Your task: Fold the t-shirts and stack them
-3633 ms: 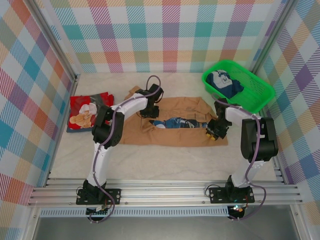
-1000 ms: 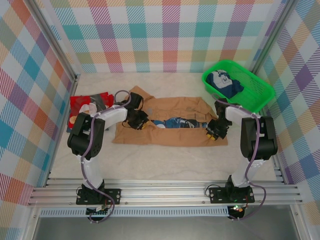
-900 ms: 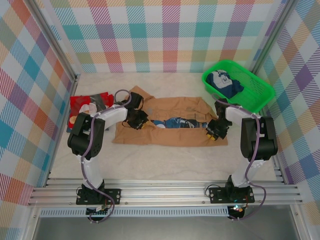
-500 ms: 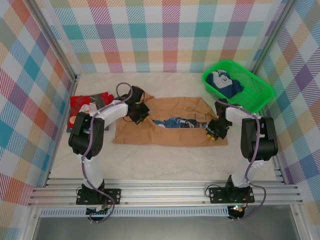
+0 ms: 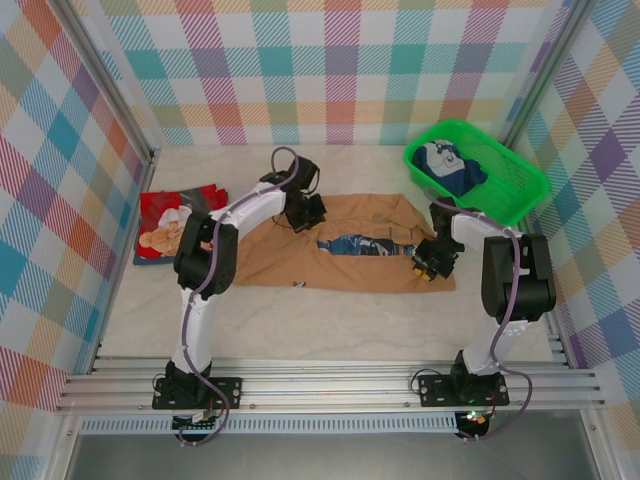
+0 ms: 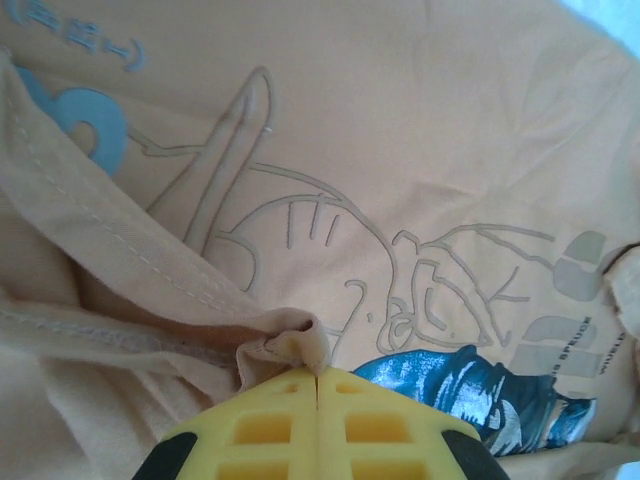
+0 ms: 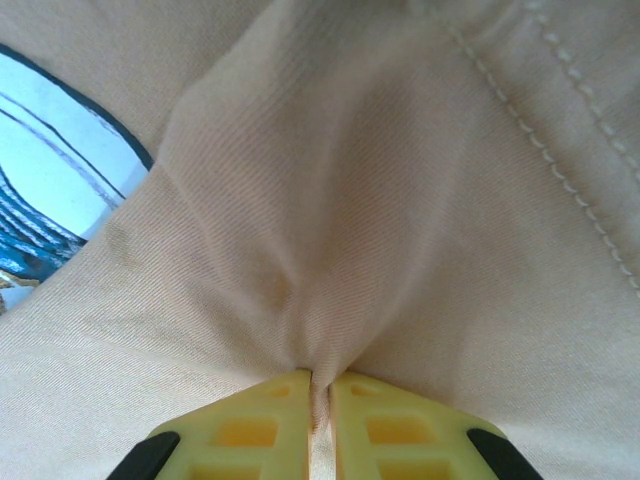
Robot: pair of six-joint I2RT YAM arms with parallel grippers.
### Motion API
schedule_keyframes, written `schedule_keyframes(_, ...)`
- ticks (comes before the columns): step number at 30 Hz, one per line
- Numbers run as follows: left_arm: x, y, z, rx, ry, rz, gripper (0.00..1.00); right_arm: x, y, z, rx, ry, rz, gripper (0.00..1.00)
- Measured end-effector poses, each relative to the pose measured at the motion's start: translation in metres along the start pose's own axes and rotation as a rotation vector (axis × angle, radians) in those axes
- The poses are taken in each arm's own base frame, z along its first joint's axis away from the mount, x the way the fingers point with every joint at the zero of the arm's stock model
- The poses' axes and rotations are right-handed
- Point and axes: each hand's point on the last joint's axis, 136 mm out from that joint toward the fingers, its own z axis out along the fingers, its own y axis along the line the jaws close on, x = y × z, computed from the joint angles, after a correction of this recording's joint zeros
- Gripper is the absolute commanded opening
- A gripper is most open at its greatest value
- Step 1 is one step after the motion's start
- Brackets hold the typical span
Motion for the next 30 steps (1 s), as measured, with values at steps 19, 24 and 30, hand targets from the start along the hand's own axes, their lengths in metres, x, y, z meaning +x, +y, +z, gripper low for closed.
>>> schedule_keyframes(19, -0.002, 0.052, -0.059, -0.071, -0.059, -0.01, 0.36, 0.0, 0.001, -0.001, -0.004, -0.001, -0.012, 0.13)
schedule_keyframes(24, -0.017, 0.07, -0.041, -0.088, -0.052, -0.107, 0.28, 0.0, 0.0, -0.001, 0.001, -0.002, -0.027, 0.12)
schedule_keyframes(30, -0.019, 0.049, -0.018, -0.083, -0.053, -0.155, 0.3, 0.0, 0.0, -0.001, 0.001, -0.002, -0.028, 0.12)
